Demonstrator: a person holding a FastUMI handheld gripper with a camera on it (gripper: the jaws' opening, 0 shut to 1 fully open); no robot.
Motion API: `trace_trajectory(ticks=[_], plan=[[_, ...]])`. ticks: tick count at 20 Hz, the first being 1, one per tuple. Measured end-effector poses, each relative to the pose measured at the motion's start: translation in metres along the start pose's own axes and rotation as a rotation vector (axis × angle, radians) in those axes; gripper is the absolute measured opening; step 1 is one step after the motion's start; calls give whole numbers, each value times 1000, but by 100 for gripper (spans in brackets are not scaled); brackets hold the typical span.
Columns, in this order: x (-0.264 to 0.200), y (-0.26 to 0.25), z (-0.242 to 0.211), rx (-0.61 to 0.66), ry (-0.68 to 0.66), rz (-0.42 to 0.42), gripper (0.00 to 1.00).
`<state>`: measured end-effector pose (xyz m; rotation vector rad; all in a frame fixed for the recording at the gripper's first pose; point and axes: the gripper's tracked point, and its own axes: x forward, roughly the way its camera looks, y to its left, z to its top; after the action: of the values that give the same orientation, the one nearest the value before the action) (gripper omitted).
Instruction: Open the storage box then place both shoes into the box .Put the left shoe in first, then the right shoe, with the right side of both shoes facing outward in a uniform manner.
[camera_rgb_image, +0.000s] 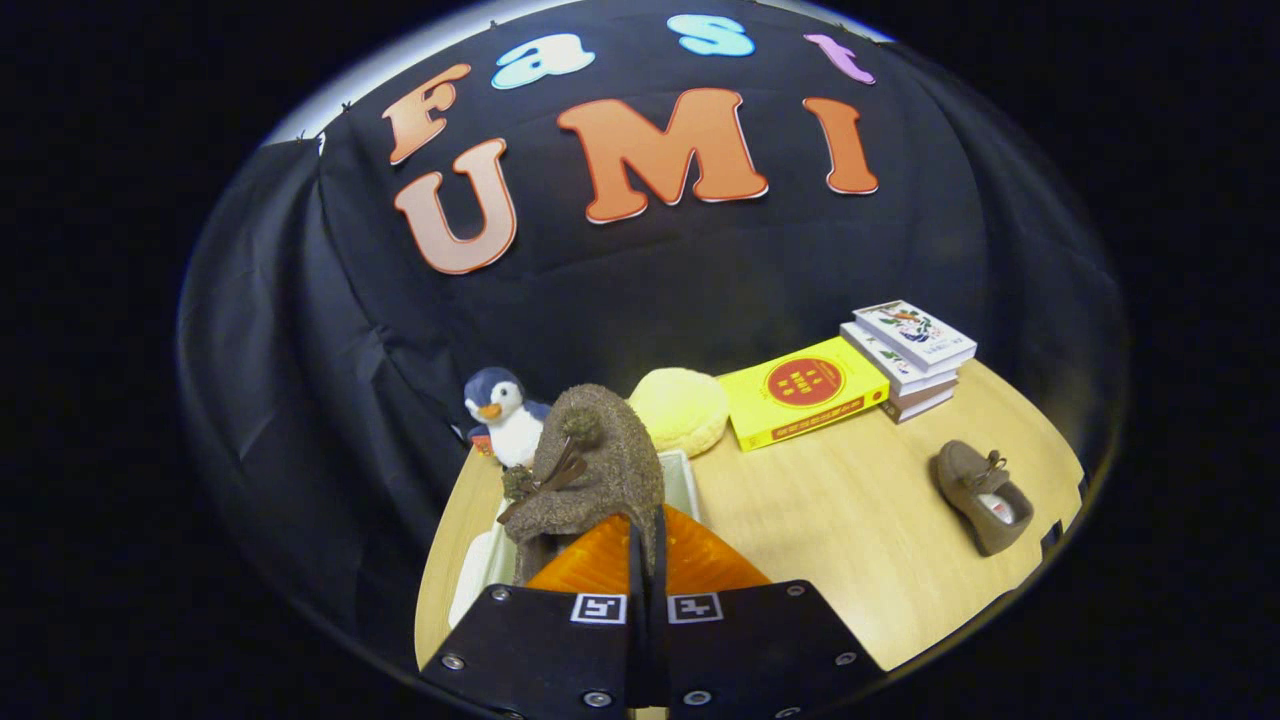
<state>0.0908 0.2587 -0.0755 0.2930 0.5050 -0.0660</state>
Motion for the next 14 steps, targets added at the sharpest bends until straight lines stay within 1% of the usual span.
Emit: trace_trajectory(ticks=[2,5,7,14], plan=[[10,13,-19,-4,37,3,1],[24,25,-37,-33,57,-10,1],[33,32,-49,-25,81,-11,1],[55,48,-85,-55,149,-31,3]])
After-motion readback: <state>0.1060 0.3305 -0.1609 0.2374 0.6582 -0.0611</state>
